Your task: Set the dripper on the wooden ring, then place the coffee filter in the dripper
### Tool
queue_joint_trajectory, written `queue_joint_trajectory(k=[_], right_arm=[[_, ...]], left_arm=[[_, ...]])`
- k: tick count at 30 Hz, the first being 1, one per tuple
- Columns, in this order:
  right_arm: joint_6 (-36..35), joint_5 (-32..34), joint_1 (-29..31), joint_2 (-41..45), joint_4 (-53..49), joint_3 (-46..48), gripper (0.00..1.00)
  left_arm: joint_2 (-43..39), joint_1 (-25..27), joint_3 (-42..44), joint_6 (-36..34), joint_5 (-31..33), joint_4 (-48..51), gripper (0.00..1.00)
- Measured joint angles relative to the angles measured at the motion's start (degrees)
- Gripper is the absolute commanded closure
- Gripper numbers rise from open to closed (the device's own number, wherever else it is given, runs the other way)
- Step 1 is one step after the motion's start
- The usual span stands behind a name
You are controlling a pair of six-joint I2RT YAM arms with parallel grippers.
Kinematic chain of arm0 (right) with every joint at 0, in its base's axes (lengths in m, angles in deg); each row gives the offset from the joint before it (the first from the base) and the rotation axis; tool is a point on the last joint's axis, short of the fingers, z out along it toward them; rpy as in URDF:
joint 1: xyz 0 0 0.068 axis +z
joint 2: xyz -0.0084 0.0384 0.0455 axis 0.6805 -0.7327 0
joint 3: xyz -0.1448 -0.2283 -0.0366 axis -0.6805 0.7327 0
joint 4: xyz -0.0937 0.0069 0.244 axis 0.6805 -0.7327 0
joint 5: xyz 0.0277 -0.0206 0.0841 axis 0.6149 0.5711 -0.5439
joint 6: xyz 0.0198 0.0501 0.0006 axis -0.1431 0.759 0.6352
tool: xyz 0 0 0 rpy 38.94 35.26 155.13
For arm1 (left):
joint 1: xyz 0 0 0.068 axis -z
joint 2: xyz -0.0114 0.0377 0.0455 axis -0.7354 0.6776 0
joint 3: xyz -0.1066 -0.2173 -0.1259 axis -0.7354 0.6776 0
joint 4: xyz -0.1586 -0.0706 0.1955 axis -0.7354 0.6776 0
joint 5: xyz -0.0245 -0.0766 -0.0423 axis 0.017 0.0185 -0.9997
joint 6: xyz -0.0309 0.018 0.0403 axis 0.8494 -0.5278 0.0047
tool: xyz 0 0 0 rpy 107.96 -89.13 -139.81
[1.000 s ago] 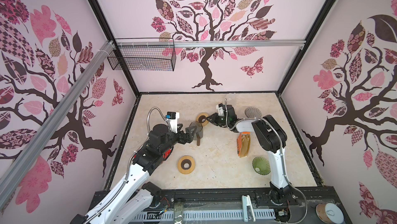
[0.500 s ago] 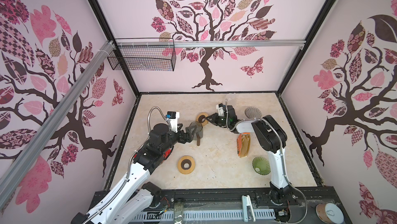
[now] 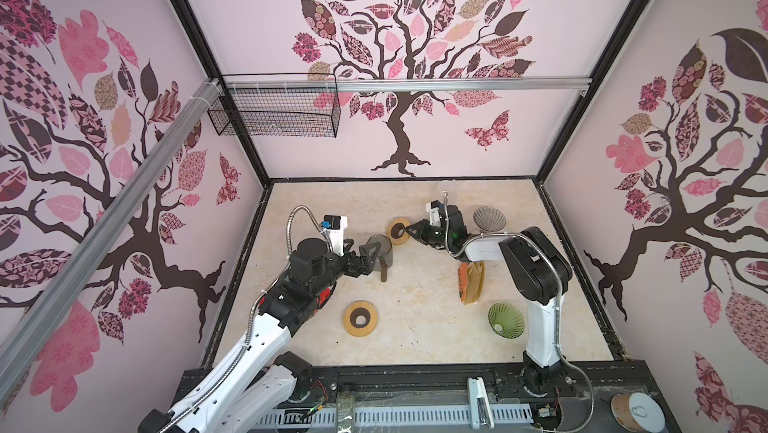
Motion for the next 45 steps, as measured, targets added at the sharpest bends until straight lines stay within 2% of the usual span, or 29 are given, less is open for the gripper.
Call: queue_joint_trajectory(k=[8,15,22,31,39,45], right_arm=[[0.2,2.5,0.0,6.7,0.7,0.9,0.98],[1.6,3.5,-0.1,11.6,2.1,3.3,0.99],[2.1,2.6,0.0,19.0,1.4,7.3,0.99],[4.1,-0.3,0.5,28.1,1.5,11.9,0.99],[7.3,-2.4,4.4,29.4,2.6,13.3,0.99],[12.2,-5.4,5.6,26.4,10.0,14.3,0.99]], left_arm=[[-1.5,0.0,0.0,-0.3,0.2,0.5,0.05],[-2.8,0.3,0.0,-1.5,3.3,2.6,0.05],[-4.5,0.6,0.0,-2.4,5.8,3.4,0.05],[-4.6,0.6,0.0,-2.4,5.5,3.4,0.05],[-5.8,0.3,0.0,-2.4,6.2,3.4,0.05],[-6.4,0.3,0.0,-2.5,8.6,3.4,0.05]])
